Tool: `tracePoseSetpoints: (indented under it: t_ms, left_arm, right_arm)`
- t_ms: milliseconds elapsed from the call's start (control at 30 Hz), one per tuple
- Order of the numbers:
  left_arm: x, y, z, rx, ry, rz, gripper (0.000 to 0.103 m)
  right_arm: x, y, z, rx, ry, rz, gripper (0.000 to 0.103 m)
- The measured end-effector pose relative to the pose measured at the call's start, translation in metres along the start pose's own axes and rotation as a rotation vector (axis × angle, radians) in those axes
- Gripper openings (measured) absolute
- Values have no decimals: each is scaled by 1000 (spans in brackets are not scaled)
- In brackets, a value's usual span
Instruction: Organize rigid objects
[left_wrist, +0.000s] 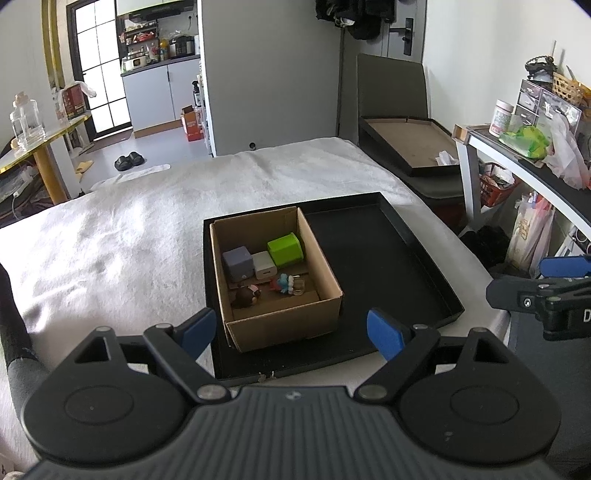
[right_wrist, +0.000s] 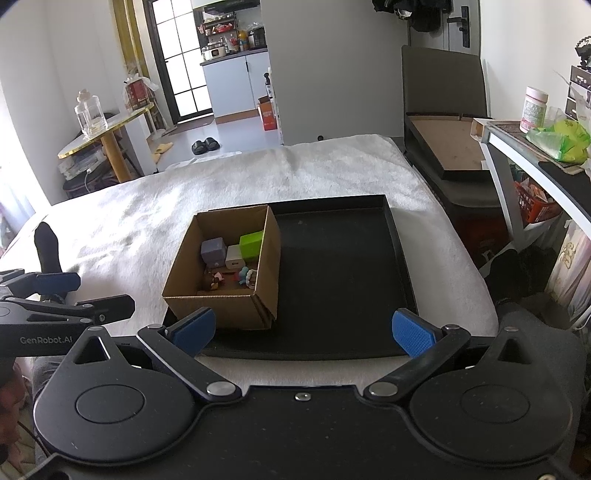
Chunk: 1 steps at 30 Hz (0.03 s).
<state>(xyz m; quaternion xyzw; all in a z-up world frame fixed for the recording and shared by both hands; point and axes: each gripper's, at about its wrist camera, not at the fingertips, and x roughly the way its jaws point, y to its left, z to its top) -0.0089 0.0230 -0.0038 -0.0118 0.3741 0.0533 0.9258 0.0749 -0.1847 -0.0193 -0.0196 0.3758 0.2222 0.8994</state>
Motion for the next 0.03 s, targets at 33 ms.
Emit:
tracePoseSetpoints:
  t_ms: [33]
  left_arm:
    - [1,0,0,1,3,-4,88]
  right_arm:
    - [0,0,0,-1,0,0,103]
